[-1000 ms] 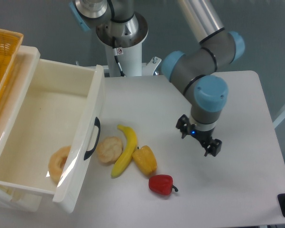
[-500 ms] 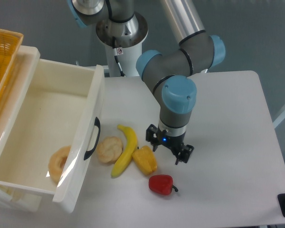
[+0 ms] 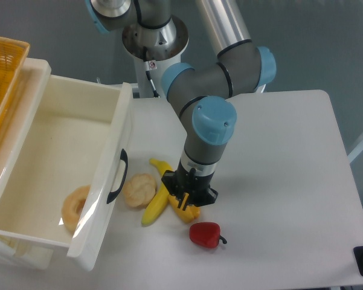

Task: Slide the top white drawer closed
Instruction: 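Raise the gripper and place it against the drawer front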

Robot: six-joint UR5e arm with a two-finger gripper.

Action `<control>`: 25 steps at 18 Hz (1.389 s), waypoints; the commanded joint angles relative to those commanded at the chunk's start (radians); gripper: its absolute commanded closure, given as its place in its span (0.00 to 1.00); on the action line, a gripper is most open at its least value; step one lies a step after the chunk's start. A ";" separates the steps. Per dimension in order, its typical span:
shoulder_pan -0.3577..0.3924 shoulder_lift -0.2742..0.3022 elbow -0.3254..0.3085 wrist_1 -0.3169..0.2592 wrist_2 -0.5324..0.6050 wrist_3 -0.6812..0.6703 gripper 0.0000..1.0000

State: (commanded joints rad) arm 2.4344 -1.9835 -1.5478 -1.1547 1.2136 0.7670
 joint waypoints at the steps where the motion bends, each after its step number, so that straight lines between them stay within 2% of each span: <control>1: 0.002 0.005 0.005 -0.052 -0.029 -0.003 0.85; 3: 0.015 0.023 0.008 -0.144 -0.068 -0.002 0.86; 6: 0.026 0.043 0.009 -0.233 -0.105 -0.003 0.86; 11: 0.020 0.058 0.009 -0.304 -0.140 -0.003 0.88; 13: 0.020 0.058 0.011 -0.306 -0.149 -0.003 0.91; 17: 0.021 0.060 0.009 -0.321 -0.189 -0.003 0.91; 19: 0.021 0.078 0.009 -0.327 -0.210 -0.003 0.91; 25: 0.018 0.083 0.008 -0.342 -0.224 -0.005 0.90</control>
State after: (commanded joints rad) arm 2.4529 -1.9006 -1.5401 -1.4972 0.9894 0.7624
